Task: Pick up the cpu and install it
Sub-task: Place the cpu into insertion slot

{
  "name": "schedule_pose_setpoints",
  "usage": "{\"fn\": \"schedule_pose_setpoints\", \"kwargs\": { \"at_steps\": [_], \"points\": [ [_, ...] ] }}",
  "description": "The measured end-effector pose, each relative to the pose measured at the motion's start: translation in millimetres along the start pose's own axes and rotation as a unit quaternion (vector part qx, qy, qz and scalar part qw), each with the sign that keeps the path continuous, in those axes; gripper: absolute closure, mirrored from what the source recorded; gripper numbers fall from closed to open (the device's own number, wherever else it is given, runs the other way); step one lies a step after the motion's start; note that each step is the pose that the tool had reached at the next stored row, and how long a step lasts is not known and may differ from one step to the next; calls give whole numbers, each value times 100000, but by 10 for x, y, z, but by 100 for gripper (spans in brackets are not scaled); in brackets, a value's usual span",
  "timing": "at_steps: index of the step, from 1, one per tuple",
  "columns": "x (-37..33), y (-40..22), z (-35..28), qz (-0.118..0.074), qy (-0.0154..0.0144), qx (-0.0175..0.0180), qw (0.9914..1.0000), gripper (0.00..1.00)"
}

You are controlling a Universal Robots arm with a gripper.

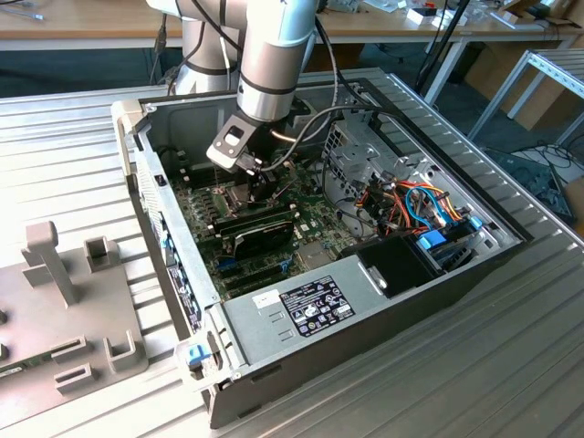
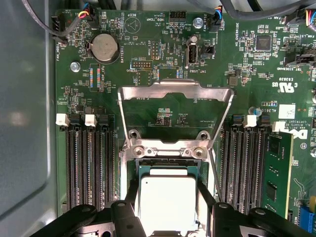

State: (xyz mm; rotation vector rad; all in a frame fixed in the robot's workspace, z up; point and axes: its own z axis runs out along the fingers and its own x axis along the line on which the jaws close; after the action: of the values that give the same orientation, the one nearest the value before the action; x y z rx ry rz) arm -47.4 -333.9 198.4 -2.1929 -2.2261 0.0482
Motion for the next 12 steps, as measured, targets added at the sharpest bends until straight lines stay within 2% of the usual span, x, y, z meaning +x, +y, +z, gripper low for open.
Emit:
{"fn": "schedule_pose_setpoints", "kwargs": {
  "at_steps": [12],
  "points": [
    [0,4,4,2,3,7,100000,45]
  ]
}}
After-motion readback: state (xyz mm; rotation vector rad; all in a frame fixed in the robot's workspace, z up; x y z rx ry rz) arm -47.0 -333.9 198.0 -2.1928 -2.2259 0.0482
